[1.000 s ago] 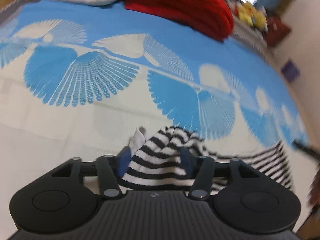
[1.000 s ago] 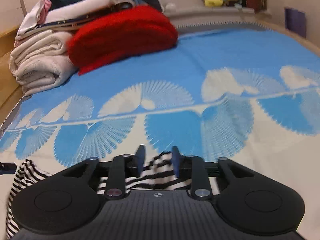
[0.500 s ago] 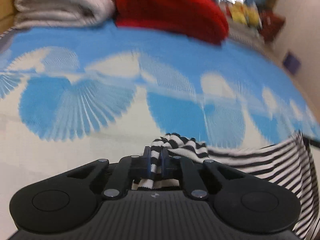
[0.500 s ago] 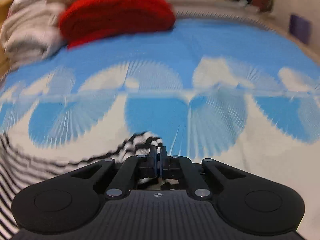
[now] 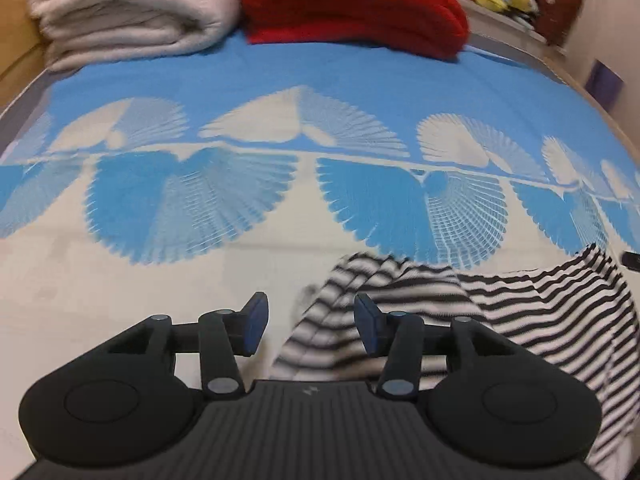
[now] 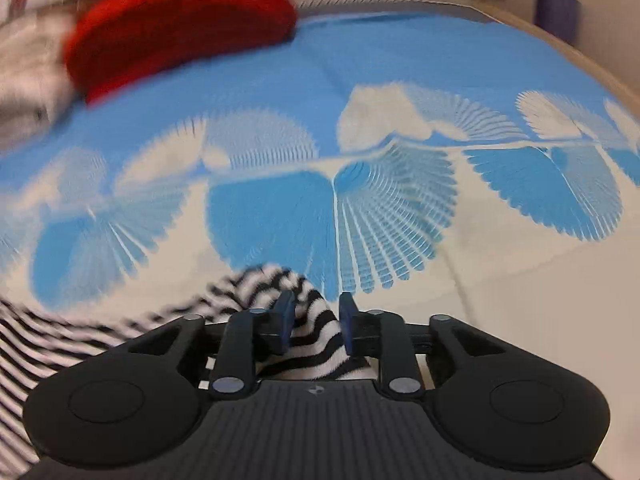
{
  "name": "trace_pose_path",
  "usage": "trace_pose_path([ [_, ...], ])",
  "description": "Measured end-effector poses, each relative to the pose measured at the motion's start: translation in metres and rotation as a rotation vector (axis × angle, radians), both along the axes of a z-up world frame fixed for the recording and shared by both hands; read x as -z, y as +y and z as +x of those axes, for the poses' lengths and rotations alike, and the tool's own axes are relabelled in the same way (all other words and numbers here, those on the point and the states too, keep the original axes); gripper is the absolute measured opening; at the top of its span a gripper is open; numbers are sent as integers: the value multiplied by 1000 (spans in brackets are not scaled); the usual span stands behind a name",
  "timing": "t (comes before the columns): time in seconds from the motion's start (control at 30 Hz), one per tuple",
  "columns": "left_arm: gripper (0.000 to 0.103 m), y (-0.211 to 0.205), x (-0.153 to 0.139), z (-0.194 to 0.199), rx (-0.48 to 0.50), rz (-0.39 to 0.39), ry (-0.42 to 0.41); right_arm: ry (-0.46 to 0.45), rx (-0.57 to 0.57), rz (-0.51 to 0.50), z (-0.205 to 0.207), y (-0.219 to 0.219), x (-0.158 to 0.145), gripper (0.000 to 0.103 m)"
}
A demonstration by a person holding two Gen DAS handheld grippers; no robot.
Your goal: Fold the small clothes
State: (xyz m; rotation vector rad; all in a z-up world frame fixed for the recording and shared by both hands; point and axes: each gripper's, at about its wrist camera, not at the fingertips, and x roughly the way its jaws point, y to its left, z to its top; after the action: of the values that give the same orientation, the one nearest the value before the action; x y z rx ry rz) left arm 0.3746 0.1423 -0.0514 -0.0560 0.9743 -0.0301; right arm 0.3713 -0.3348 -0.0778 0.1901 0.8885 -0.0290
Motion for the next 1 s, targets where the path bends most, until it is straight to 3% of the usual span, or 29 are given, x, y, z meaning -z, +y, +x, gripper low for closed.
trace_pose_path([
  [0.2,52,35,-39,-79,12,-69,-16,-54,35,152,-63,-38,-56,28],
  [0.27,52,49,-32,-106,-11,-138,20,-37,6,172,-88,-46,-62,37],
  [0.37,52,62,-3,-128,-85,-198,101,22,-55,141,-122,-47,-48,40],
  [0.43,52,65,25,-132,-102,-236,207,90,-73,118,-134,-44,-29,40],
  [0.47,52,66,36,-132,-109,-219,263,128,-73,115,-138,-44,-17,40],
  [0.53,52,65,46,-130,-110,-180,292,185,-72,82,-141,-41,-5,40],
  [0.73,51,58,72,-120,-85,-199,389,275,-150,-6,-143,-28,16,40],
  [0.8,43,52,73,-120,-41,-195,380,283,-149,-1,-142,-27,17,40],
  [0.83,12,51,73,-120,-13,-208,375,286,-145,4,-141,-27,17,38],
  [0.93,6,55,58,-126,2,-228,307,267,-135,26,-144,-31,13,10],
  [1.0,5,70,38,-134,-43,-246,196,207,-113,73,-148,-40,1,8],
])
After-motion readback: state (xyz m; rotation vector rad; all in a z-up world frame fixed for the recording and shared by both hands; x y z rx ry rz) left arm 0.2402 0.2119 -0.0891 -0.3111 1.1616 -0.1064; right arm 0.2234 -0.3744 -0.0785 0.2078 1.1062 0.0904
